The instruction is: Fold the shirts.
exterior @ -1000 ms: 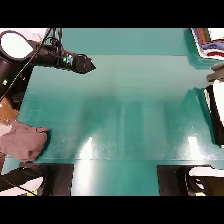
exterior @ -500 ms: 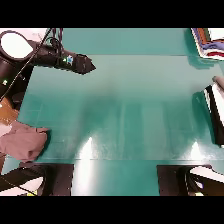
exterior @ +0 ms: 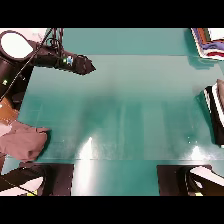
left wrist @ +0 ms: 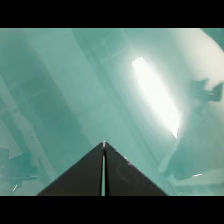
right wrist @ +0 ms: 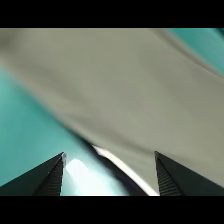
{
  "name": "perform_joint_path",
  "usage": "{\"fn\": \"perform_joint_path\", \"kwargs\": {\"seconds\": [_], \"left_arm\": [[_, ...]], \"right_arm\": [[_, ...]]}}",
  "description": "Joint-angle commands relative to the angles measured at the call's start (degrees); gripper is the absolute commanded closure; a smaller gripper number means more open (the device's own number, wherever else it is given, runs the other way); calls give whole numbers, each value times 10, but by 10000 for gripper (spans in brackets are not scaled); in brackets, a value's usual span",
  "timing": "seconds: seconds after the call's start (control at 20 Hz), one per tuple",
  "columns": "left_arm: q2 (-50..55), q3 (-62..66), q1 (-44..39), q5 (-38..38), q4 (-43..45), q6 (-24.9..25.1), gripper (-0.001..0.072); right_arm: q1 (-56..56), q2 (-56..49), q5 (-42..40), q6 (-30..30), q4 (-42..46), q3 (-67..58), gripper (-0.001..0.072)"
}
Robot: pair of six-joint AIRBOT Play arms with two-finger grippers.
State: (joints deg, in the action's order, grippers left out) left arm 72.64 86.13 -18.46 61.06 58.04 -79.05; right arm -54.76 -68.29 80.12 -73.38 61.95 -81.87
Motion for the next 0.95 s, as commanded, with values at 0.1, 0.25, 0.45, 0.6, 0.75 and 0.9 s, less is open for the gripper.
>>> {"fn": "perform_joint_path", "kwargs": {"seconds": [0.1,0.25,0.45,0.6,0.75,0.9], "left_arm": [[0,0,0,0,1,0,683],[0,0,0,-10,0,0,684],[0,0,0,-19,0,0,684],[0,0,0,-21,0,0,683],[0,0,0,-21,0,0,683],[0,0,0,-21,0,0,684]], "right_arm": [[207,3,-11,-1,-144,-34,79],[367,3,-24,-1,-139,-35,99],[533,2,-54,-1,-138,-35,680],[603,2,-74,4,-138,-35,696],[623,2,-76,4,-138,-35,696],[617,2,-65,4,-138,-35,696]]}}
